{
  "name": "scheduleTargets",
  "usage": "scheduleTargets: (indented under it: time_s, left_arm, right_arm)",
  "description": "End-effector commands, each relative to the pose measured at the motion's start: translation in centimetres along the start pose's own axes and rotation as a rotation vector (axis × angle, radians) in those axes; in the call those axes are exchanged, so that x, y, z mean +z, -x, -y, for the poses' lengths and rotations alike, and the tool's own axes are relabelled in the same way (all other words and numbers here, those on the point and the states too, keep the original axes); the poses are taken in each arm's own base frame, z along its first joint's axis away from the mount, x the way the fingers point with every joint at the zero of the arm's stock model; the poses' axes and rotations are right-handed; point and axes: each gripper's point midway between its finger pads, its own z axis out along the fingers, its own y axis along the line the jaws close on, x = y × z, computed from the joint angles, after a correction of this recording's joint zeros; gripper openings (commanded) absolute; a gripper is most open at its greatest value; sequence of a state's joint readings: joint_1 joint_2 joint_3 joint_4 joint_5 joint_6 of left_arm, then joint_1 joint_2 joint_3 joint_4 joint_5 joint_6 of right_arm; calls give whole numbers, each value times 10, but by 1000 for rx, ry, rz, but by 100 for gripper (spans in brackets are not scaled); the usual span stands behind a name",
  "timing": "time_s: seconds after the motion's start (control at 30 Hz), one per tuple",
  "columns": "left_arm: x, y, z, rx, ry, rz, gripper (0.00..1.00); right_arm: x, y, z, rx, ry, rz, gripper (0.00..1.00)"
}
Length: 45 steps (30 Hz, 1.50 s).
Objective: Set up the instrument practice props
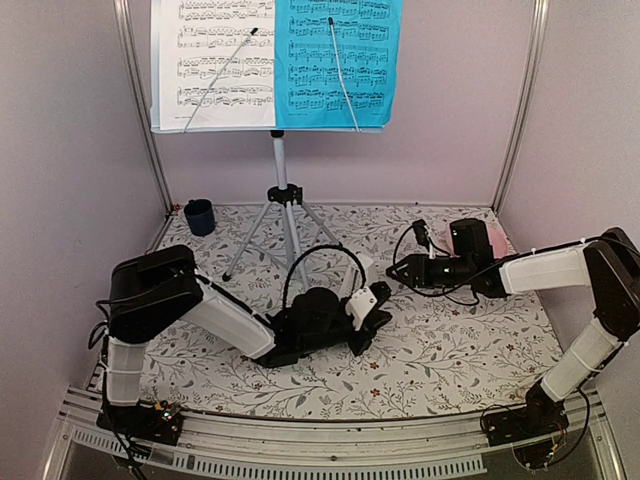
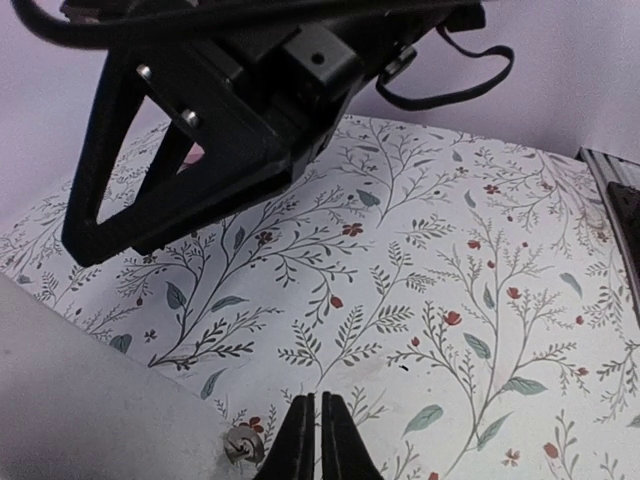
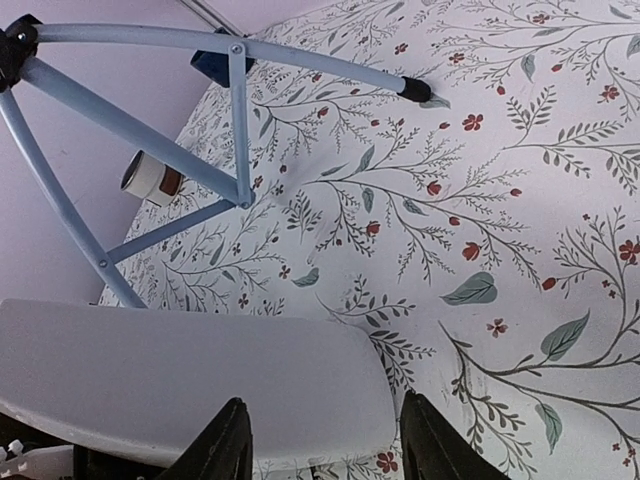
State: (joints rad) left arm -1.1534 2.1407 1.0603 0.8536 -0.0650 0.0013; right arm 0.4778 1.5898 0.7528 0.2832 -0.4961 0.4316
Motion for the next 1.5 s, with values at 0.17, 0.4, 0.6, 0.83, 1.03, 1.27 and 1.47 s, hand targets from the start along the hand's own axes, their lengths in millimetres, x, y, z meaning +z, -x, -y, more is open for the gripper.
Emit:
scheduleTargets:
  time_s: [0.17, 0.4, 0.6, 0.83, 1.03, 1.27, 1.47]
  left_arm:
    - [-81, 22, 23, 63, -115, -7, 8]
    - [-84, -23, 10, 58, -40, -161, 4]
    - [-55, -28, 1, 51, 18, -176, 1]
    - [-39, -31, -6, 42, 60, -169, 0]
    - [-77, -26, -10, 41, 61, -173, 0]
    - [-80, -41, -22, 26, 105, -223, 0]
    - [-65, -38, -26, 29, 124, -218, 0]
  right_arm:
    - [-18, -10, -14, -10, 47, -11, 52]
    - [-28, -22, -18, 18, 62, -29, 62]
    - [-37, -20, -26, 38, 88, -19, 76]
    - [-45, -18, -27, 50, 95, -6, 78]
    - [-42, -22, -25, 50, 104, -22, 78]
    - [-26, -35, -10, 106, 88, -64, 57]
    - [-7, -52, 9, 141, 57, -107, 40]
